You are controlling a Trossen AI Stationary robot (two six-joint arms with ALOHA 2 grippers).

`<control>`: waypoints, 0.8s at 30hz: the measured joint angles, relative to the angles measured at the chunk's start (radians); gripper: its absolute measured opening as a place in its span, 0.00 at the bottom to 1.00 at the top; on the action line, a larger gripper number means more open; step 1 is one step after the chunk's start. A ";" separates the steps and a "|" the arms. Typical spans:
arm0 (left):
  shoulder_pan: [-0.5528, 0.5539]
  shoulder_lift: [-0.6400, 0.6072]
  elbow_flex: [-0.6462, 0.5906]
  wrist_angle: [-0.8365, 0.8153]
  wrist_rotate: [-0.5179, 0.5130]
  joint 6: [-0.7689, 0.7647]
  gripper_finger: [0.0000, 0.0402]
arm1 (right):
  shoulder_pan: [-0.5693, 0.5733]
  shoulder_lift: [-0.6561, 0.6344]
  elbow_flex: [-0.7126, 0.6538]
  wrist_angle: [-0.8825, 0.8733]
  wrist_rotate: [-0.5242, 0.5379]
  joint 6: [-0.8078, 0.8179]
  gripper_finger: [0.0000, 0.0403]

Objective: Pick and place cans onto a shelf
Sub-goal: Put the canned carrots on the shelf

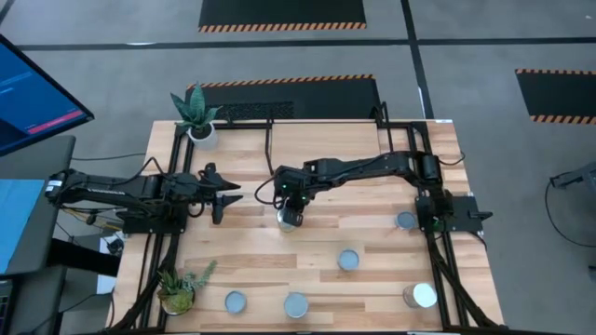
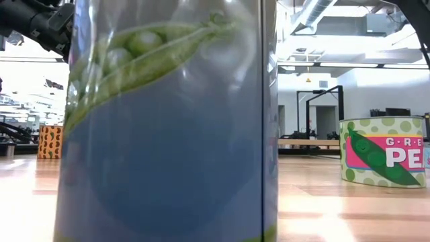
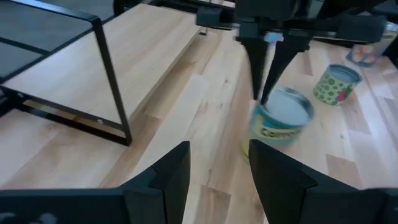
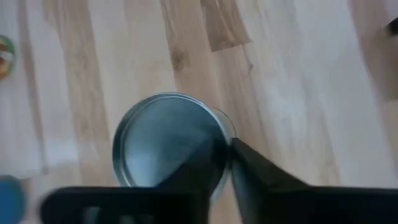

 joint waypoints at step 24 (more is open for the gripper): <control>0.000 0.000 0.000 0.001 -0.018 0.001 0.38 | -0.206 -0.053 0.445 -0.407 0.157 -0.148 0.00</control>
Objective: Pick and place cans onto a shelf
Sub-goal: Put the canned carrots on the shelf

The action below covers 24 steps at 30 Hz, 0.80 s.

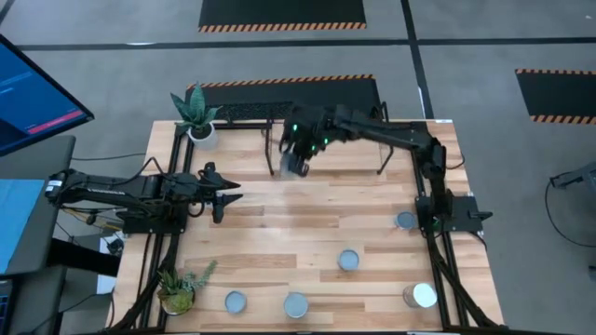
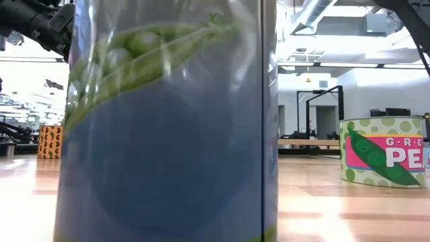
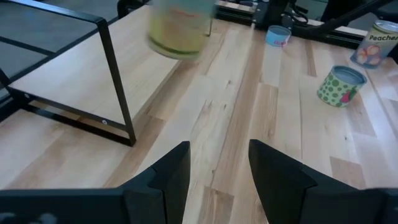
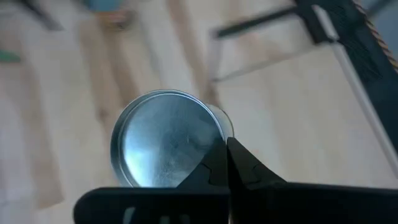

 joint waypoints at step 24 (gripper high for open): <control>0.000 0.000 0.000 0.000 -0.021 -0.002 0.38 | -0.302 0.023 -0.133 0.331 -0.053 0.014 0.00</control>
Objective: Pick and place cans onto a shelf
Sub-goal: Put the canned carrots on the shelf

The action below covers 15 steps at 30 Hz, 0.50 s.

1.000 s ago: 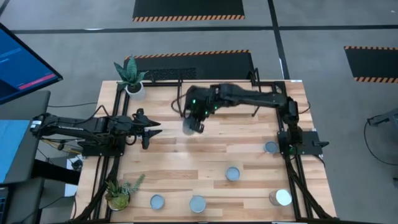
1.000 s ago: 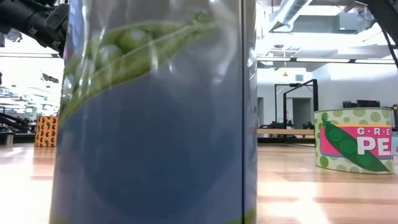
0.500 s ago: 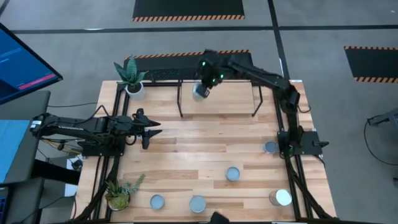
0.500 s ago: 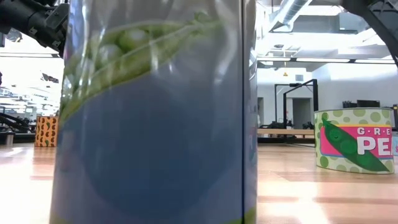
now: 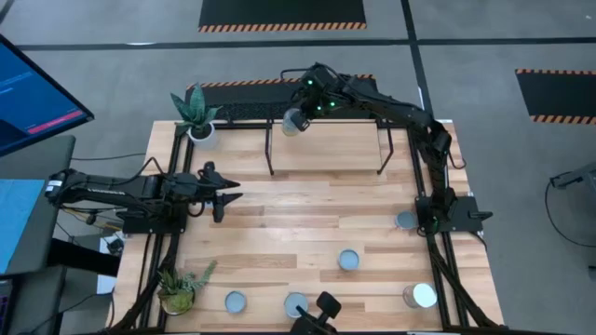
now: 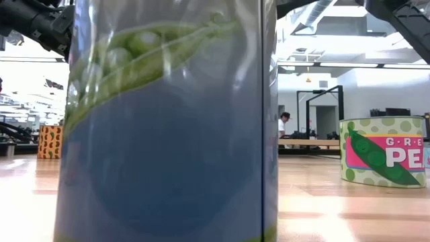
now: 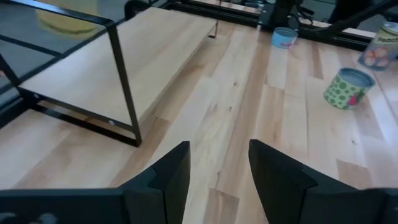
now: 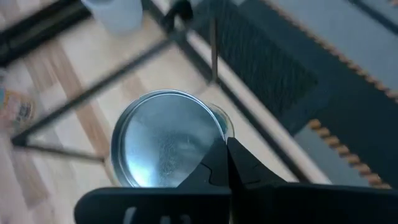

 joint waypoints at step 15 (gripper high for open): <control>0.001 0.000 0.000 0.011 -0.025 0.005 0.38 | -0.004 0.082 -0.003 0.053 0.001 0.021 0.00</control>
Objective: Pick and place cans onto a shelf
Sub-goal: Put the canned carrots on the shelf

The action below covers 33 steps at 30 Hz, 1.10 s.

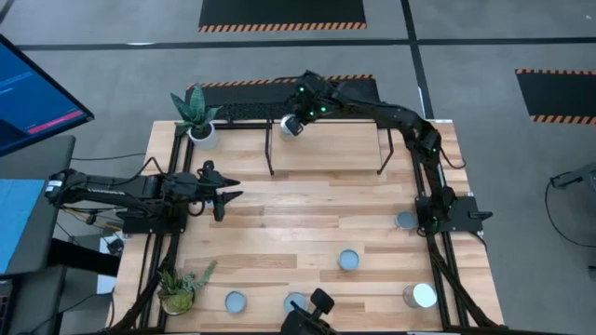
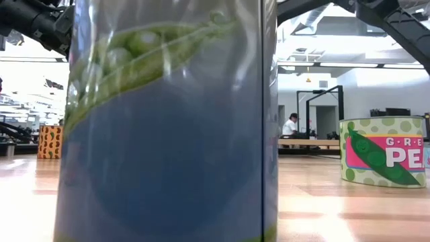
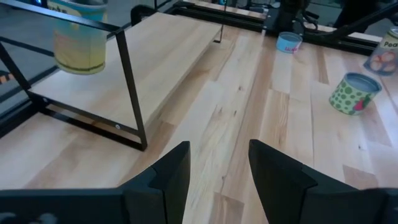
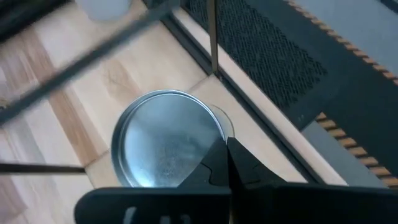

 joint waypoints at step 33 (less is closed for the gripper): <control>0.000 0.000 0.000 0.000 -0.001 -0.001 0.38 | 0.102 -0.002 0.001 -0.143 0.022 0.072 0.00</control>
